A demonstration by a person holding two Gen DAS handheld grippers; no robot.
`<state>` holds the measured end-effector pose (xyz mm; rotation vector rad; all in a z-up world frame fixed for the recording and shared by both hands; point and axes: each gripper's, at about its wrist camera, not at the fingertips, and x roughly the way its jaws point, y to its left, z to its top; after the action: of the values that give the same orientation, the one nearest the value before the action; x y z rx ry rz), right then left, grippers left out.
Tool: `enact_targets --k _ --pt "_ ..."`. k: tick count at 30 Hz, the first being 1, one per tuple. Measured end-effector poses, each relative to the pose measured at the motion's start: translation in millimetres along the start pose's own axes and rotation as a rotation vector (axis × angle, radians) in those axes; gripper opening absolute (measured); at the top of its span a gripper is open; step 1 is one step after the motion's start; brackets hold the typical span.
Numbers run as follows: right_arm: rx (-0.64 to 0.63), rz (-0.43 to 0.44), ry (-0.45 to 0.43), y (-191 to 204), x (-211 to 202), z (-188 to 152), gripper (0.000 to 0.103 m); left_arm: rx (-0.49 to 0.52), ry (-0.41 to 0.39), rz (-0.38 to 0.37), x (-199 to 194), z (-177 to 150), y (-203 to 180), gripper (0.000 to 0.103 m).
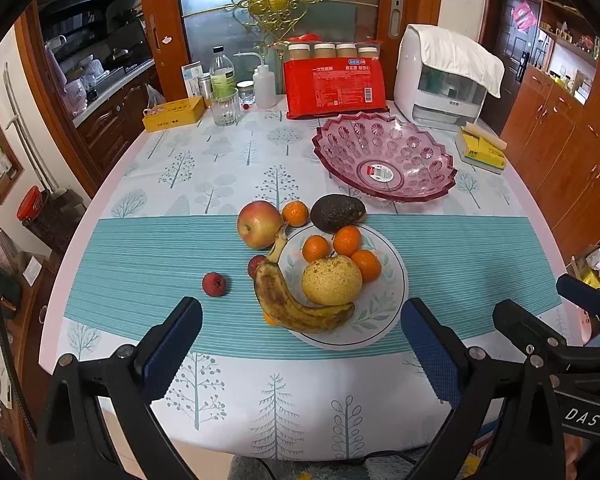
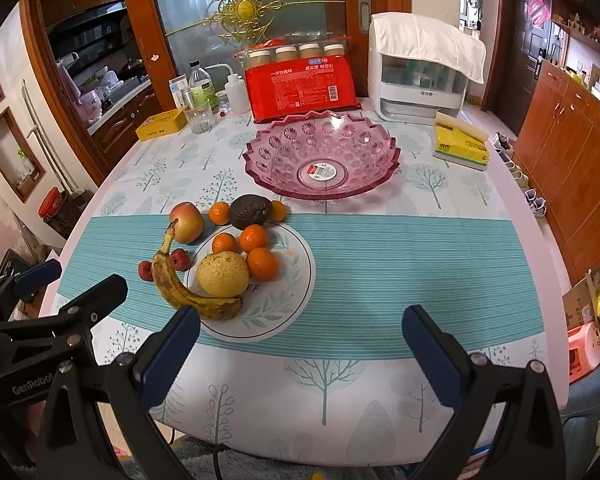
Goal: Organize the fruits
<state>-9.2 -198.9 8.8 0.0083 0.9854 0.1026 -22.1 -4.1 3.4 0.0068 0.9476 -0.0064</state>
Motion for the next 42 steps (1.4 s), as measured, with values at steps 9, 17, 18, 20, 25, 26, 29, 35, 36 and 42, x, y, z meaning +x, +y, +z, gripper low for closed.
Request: enact_targets --k 9,17,18,20,25,26,29,35,36,42 --pt "0.005 -0.004 0.008 1 2 -1 0.102 -0.008 0.006 -0.005 0 0 5 0.099" --pt "0.005 -0.008 0.022 1 6 1 0.102 -0.015 0.021 -0.012 5 -2 6 0.099" --pt "0.005 -0.009 0.024 1 7 1 0.102 -0.016 0.024 -0.013 6 -1 7 0.099" --pt "0.006 -0.011 0.025 1 8 1 0.102 -0.016 0.026 -0.014 7 0 7 0.099" --pt "0.007 -0.009 0.026 1 8 1 0.102 -0.016 0.026 -0.014 7 0 7 0.099" --pt "0.006 -0.01 0.026 1 8 1 0.102 -0.016 0.027 -0.014 7 0 7 0.099" --pt "0.007 -0.01 0.031 1 9 0 0.102 -0.016 0.033 -0.016 8 0 7 0.099" --pt "0.012 -0.001 0.039 -2 11 -1 0.102 -0.018 0.04 -0.017 11 -1 5 0.099" --pt "0.012 -0.002 0.039 -2 11 -1 0.102 -0.018 0.042 -0.02 11 -1 5 0.099" --pt "0.026 0.024 0.033 -5 11 -3 0.102 -0.004 0.05 -0.017 14 -4 1 0.099"
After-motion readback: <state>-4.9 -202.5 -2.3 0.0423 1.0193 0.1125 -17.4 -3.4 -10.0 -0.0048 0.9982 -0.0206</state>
